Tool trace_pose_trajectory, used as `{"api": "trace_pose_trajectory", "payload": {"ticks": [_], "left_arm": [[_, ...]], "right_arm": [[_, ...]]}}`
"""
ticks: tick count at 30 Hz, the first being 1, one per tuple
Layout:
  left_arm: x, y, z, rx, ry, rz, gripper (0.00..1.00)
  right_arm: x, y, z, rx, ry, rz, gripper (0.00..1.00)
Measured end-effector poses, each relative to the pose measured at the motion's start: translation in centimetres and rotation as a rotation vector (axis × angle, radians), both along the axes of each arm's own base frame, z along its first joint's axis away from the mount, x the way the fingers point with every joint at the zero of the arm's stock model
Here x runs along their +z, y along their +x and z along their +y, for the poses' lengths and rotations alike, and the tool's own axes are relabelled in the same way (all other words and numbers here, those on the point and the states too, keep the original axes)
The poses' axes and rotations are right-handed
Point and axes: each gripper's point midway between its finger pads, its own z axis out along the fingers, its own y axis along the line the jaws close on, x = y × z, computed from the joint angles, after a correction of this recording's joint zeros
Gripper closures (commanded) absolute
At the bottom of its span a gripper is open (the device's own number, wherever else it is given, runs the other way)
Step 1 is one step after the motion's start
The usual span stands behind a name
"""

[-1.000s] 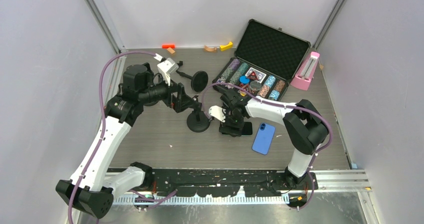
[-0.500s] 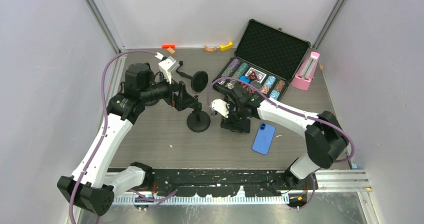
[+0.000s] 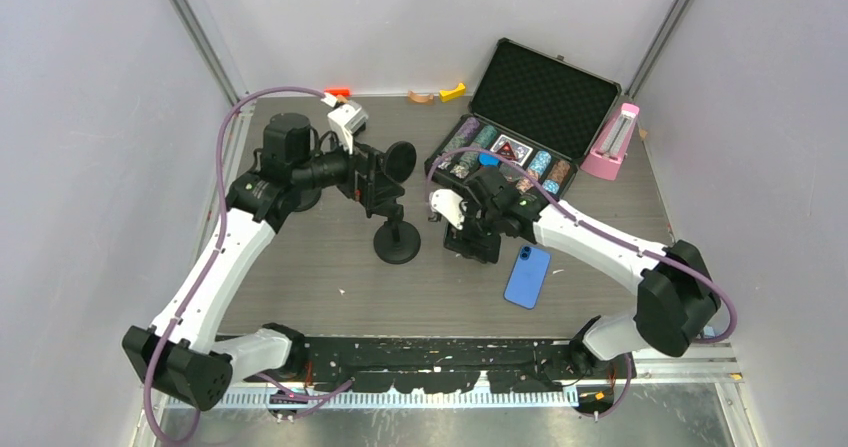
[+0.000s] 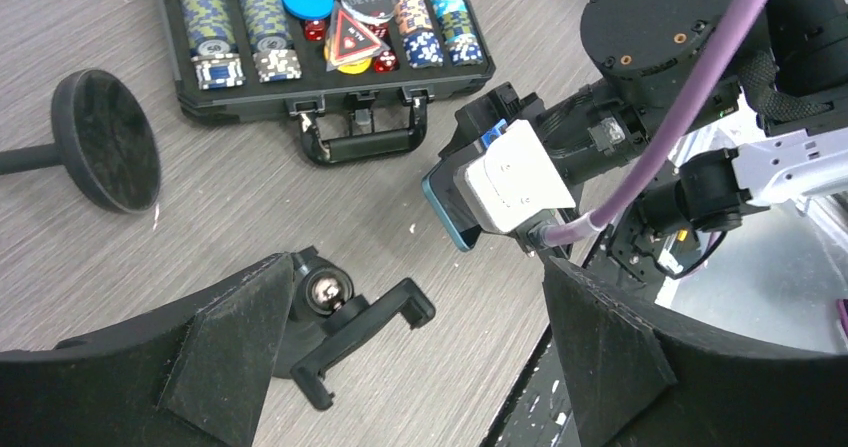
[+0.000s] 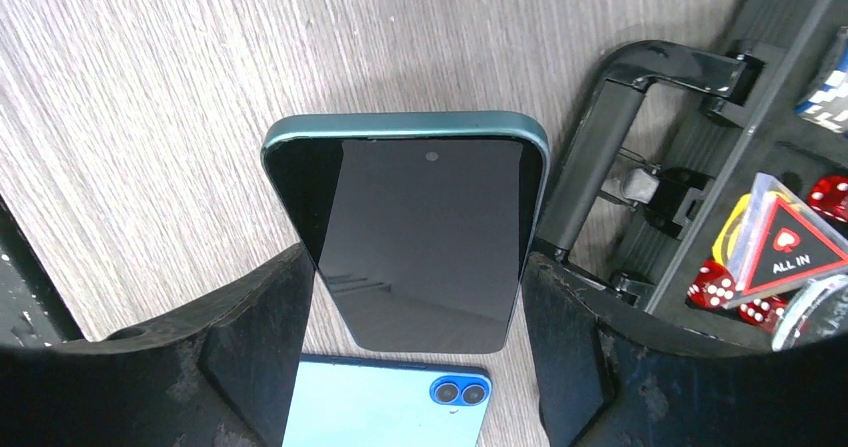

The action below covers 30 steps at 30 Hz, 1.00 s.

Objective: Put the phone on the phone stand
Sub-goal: Pick up the phone at the center of the board.

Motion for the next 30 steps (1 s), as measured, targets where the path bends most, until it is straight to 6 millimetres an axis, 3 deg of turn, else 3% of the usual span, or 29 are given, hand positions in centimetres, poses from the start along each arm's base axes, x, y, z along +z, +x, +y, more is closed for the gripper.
{"api": "trace_pose_trajectory", "payload": {"ticks": [6,13,18,30], "left_arm": [[0.4,1.2,-1.6,-0.021,-0.025,0.049,0.08],[-0.3,2.9,-3.0,-0.019,-0.056,0.136,0.15],[-0.8,3.4,-3.9,-0.031,-0.082,0.194,0.16],[-0.3,3.0,-8.5,-0.150,-0.105,0.242,0.23]], "right_arm": [[2.8,0.7,0.6,-0.047,0.066,-0.041,1.00],[8.6,2.4,1.6,-0.103,0.176,-0.143,1.00],[11.7,3.1,2.0,-0.132,0.231,-0.192,1.00],[16.0,3.9,2.6,-0.192,0.310,-0.224,1.00]]}}
